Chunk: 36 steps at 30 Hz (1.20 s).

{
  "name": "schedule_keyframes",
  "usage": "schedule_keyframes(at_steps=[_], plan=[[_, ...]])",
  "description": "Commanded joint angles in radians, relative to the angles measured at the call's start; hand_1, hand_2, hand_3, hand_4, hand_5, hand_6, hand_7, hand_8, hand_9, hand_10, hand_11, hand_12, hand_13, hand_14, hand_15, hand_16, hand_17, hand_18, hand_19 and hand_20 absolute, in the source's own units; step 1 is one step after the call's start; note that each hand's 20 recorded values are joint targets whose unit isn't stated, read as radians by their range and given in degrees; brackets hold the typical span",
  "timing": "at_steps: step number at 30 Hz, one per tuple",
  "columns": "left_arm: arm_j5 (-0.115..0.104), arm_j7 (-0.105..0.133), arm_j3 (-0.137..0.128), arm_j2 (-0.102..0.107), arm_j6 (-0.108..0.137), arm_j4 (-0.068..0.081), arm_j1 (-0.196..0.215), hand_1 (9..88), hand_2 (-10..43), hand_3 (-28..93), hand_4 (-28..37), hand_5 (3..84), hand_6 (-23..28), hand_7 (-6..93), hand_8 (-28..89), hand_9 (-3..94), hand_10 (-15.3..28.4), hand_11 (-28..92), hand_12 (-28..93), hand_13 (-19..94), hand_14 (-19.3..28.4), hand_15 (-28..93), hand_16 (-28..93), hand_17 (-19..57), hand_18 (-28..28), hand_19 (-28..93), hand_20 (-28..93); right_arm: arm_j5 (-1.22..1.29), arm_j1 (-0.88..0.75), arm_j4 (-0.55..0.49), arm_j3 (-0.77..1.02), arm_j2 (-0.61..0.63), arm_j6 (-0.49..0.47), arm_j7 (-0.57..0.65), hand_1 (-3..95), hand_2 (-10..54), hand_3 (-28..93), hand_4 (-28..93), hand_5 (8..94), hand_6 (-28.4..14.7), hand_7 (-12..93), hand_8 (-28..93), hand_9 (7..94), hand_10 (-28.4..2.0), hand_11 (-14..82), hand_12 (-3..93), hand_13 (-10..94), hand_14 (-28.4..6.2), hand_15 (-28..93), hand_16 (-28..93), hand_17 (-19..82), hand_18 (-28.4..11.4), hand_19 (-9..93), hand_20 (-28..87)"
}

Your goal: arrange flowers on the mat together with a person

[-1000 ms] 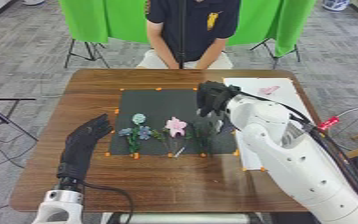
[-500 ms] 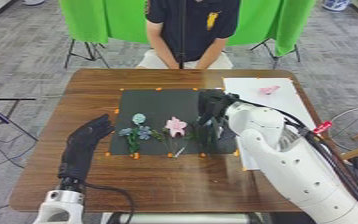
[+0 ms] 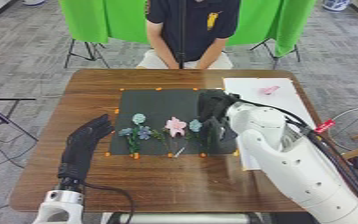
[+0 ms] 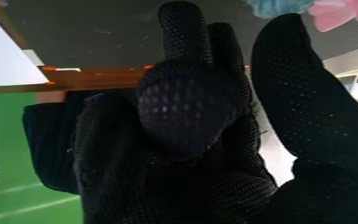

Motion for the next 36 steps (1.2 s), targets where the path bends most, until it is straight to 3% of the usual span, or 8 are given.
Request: schedule_keyframes(at_steps=[1,8,13,16,20,25,28,36], plan=[[0.005,-0.014,-0.004,-0.008,-0.018,0.006,0.010,25.0,-6.8,63,-19.8,43.4,3.3,15.6,-6,39.1,11.5,18,19,33,15.8,17,7,1.8,11.8,5,16,0.053,-0.059,-0.140,0.158,0.024,0.076,0.029,45.4,-9.5,67,-26,67.9,1.5,14,-11,79.3,-13.8,11.3,12.0,94,-0.4,57,17,75,-4.4,91,28],[0.004,-0.019,-0.006,0.004,-0.034,0.015,-0.006,25.1,-6.7,63,-19.6,43.4,3.3,15.7,-6,39.1,11.5,18,19,33,15.9,17,7,1.7,11.8,5,16,0.225,-0.272,-0.294,0.375,0.044,0.419,0.023,43.0,-9.5,65,-23,68.5,0.3,13,-10,79.1,-13.8,11.4,12.3,94,-0.9,56,17,75,-4.6,91,26],[0.004,-0.009,-0.001,0.004,-0.036,0.022,-0.021,25.0,-6.8,63,-19.6,43.4,3.3,15.6,-6,39.2,11.5,18,19,33,15.9,17,7,1.7,11.8,5,16,0.610,-0.483,-0.365,0.518,-0.030,0.670,-0.075,36.5,-9.5,66,-16,69.6,-0.7,14,-9,77.3,-13.8,11.3,13.1,91,-6.0,32,24,66,-9.2,79,21],[0.002,-0.005,0.005,0.010,-0.035,0.022,-0.020,25.0,-6.8,63,-19.8,43.4,3.3,15.6,-6,39.2,11.6,18,19,33,15.8,17,7,1.8,11.8,4,16,0.953,-0.626,-0.384,0.652,-0.145,0.541,-0.190,30.1,-8.1,68,-16,66.2,-1.6,13,-9,69.6,-15.0,9.4,12.8,70,-12.5,22,22,45,-14.7,54,29],[0.001,0.000,0.010,0.009,-0.023,0.017,-0.007,25.0,-6.8,63,-19.8,43.4,3.3,15.6,-6,39.2,11.6,18,19,33,15.8,17,7,1.8,11.7,4,16,1.181,-0.760,-0.352,0.786,-0.272,0.199,-0.201,17.7,-6.8,70,-18,39.4,-2.4,7,-7,37.8,-15.3,3.8,9.9,26,-16.7,6,16,13,-13.7,11,25],[0.000,-0.005,0.018,0.005,-0.026,0.013,0.005,25.1,-6.6,63,-19.9,43.5,3.3,15.5,-6,39.3,11.6,17,19,33,15.9,14,6,2.1,11.6,4,16,1.151,-0.880,-0.366,0.849,-0.402,0.017,-0.218,18.5,-9.5,43,-27,15.4,-2.3,-5,-1,15.1,-13.1,-6.2,12.2,7,-15.6,-15,29,-3,-9.9,0,19],[0.000,-0.004,0.027,0.017,-0.025,0.011,0.008,25.1,-6.6,63,-19.9,43.5,3.4,15.4,-5,39.3,11.6,17,19,33,15.8,13,6,2.3,11.2,4,16,1.188,-0.925,-0.389,0.858,-0.436,0.010,-0.217,24.0,-9.5,12,-14,12.7,-2.3,-8,0,12.1,-12.9,-8.9,13.9,4,-15.4,-22,34,-7,-9.4,-3,18],[-0.008,-0.008,0.033,0.023,-0.015,0.013,0.005,24.2,-6.0,62,-21.1,43.5,3.3,15.2,-5,39.3,11.7,17,19,33,15.8,13,7,2.2,11.0,4,16,1.240,-0.953,-0.420,0.852,-0.425,0.059,-0.165,9.8,2.5,-3,-9,13.1,-1.8,-8,-1,11.7,-11.9,-10.0,13.8,2,-14.4,-26,38,-10,-8.0,-3,16]])
